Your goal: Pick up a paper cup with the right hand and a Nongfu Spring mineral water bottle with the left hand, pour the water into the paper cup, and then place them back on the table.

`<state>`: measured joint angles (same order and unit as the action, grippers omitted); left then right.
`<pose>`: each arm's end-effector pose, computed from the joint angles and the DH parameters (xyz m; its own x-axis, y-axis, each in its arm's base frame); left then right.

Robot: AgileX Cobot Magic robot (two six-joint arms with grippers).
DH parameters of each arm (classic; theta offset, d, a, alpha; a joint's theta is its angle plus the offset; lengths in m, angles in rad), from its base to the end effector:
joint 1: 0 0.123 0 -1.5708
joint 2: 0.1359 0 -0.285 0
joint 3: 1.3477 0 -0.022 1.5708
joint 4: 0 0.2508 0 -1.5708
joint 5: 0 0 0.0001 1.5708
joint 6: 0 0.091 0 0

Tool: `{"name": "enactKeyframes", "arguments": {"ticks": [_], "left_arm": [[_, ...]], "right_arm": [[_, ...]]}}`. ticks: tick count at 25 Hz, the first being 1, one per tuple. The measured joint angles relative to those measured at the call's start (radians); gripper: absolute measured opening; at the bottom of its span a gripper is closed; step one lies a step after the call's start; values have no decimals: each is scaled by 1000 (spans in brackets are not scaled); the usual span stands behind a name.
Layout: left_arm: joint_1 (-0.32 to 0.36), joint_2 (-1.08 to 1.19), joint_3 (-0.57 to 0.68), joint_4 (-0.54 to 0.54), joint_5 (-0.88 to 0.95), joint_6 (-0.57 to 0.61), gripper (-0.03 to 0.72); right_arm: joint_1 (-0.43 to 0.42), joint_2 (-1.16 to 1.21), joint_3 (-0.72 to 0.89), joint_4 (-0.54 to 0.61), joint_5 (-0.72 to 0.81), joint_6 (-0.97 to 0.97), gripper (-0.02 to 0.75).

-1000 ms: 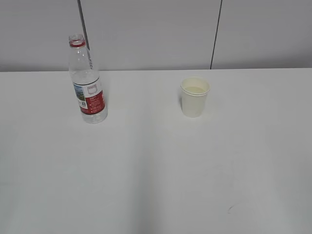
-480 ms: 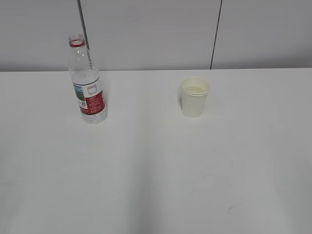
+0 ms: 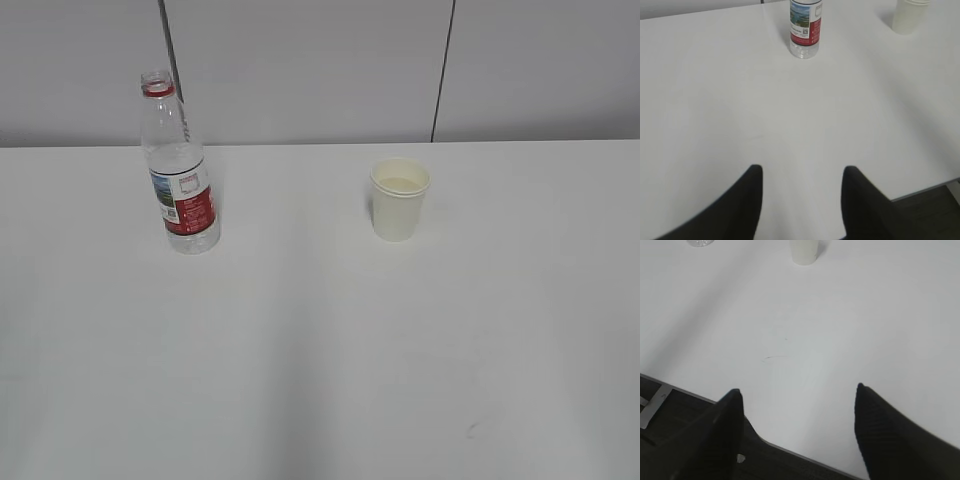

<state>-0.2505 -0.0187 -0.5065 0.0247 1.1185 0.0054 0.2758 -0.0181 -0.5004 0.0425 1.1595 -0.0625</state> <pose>-0.0101 0.0047 0.2743 -0.4658 0.1359 -0.8744 0.2366 0.9713 0.0249 -0.0126 0.0001 0.2695 -0.4914 -0.1863 -0.8508 -0.3267 0.9450 -0.0182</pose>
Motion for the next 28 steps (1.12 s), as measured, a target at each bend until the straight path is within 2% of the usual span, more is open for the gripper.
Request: {"name": "enactKeyframes", "arguments": {"ticks": [3, 11, 13, 28], "left_arm": [[24, 0, 0, -1, 0, 0, 323], [190, 0, 0, -25, -1, 0, 312], [211, 0, 0, -25, -2, 0, 312], [217, 0, 0, -25, -3, 0, 312]], "right_arm": [[-17, 0, 0, -3, -2, 0, 519], [-122, 0, 0, -34, -2, -1, 519], [-134, 0, 0, -34, -2, -2, 519], [-136, -2, 0, -34, -4, -2, 519]]}}
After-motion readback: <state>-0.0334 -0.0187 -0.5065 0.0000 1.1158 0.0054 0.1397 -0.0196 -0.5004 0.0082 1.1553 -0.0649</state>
